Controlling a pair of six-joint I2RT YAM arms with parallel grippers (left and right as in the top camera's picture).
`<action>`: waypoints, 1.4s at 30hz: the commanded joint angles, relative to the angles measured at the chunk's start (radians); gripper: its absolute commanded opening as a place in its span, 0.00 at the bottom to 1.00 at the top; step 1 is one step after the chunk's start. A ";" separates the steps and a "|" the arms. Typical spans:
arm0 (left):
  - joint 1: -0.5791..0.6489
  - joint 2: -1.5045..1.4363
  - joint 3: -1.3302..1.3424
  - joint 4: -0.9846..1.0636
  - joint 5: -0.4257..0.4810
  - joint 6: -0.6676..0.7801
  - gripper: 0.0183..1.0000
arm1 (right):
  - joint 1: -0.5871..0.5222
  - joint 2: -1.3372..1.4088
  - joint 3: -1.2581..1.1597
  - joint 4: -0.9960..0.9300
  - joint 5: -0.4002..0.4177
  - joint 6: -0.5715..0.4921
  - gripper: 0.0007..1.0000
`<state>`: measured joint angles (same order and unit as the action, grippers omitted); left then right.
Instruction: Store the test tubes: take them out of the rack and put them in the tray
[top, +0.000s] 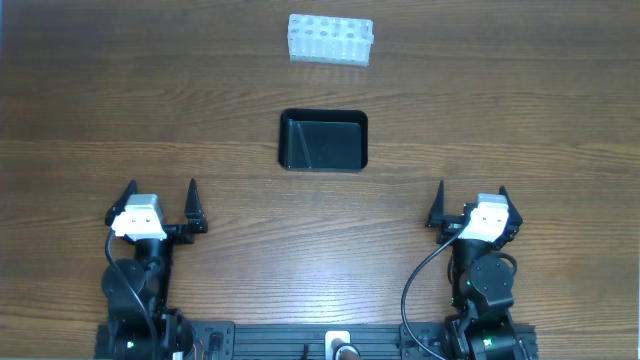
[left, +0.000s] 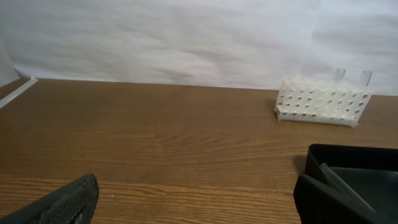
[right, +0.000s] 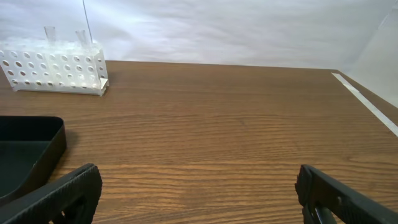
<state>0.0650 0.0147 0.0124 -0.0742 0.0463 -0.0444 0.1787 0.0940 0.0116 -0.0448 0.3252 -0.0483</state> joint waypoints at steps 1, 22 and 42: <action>0.005 -0.010 -0.006 0.001 0.017 0.014 1.00 | -0.005 -0.010 -0.006 -0.001 0.013 0.006 0.99; 0.005 -0.010 -0.006 0.001 0.017 0.014 1.00 | -0.003 -0.006 -0.006 -0.007 -0.102 0.058 0.99; 0.005 -0.010 -0.006 0.001 0.017 0.014 1.00 | 0.001 0.812 0.371 0.454 -0.174 0.116 0.99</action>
<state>0.0650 0.0147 0.0124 -0.0734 0.0494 -0.0444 0.1787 0.7963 0.2729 0.4019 0.1947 0.0200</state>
